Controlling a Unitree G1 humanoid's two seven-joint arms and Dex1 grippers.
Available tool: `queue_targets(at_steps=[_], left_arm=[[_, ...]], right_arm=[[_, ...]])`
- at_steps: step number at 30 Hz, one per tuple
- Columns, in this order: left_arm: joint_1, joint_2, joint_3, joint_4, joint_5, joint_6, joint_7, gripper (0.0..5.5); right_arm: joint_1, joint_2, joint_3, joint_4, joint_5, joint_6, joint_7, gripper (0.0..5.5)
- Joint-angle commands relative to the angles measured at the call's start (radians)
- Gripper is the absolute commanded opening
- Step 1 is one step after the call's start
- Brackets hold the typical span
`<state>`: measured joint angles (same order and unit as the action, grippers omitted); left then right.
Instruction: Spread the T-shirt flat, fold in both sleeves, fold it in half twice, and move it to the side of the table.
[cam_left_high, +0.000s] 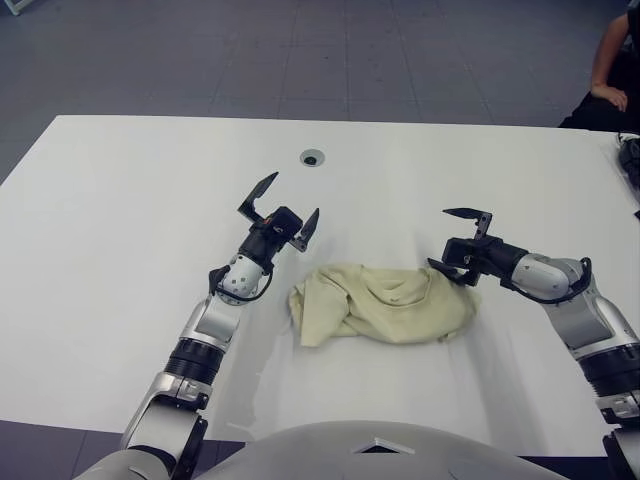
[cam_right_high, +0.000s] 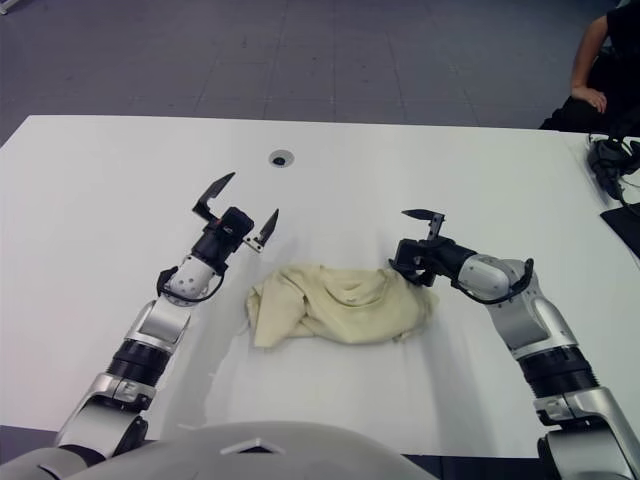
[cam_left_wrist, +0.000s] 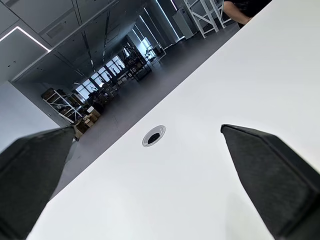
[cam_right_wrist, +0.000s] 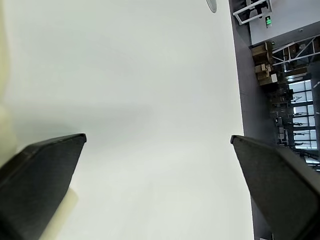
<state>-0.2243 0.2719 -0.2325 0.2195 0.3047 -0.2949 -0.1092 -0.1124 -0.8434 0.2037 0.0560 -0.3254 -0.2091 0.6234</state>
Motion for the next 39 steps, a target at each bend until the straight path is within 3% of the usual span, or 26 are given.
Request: queue_targets(at_steps=[1,8,15,26,35,39], left_arm=[[0.013,-0.005,0.012,-0.027,-0.037,0.025,-0.038,5.37],[0.086,0.033,-0.078,-0.056,-0.063,0.062,-0.237,5.37],[0.160,0.110,-0.169,-0.105,-0.092,0.097,-0.456,5.37],[0.169,0.175,-0.156,-0.151,-0.098,0.099,-0.511,5.37],[0.261,0.265,-0.124,-0.409,-0.204,0.171,-0.623,5.37],[0.216,0.250,-0.097,-0.408,-0.270,0.205,-0.649,5.37]], right_arm=[[0.081,-0.046,0.002,-0.041,0.029,-0.027,0.075,5.40],[0.030,-0.001,-0.044,-0.009,0.037,-0.065,-0.006,5.40],[0.036,0.002,-0.111,-0.012,0.163,-0.088,0.032,5.40],[0.160,-0.006,-0.094,-0.046,0.168,-0.112,0.081,5.40],[0.243,-0.015,-0.121,-0.139,0.206,-0.078,0.119,5.40],[0.220,0.022,-0.157,-0.144,0.256,-0.053,0.097,5.40]])
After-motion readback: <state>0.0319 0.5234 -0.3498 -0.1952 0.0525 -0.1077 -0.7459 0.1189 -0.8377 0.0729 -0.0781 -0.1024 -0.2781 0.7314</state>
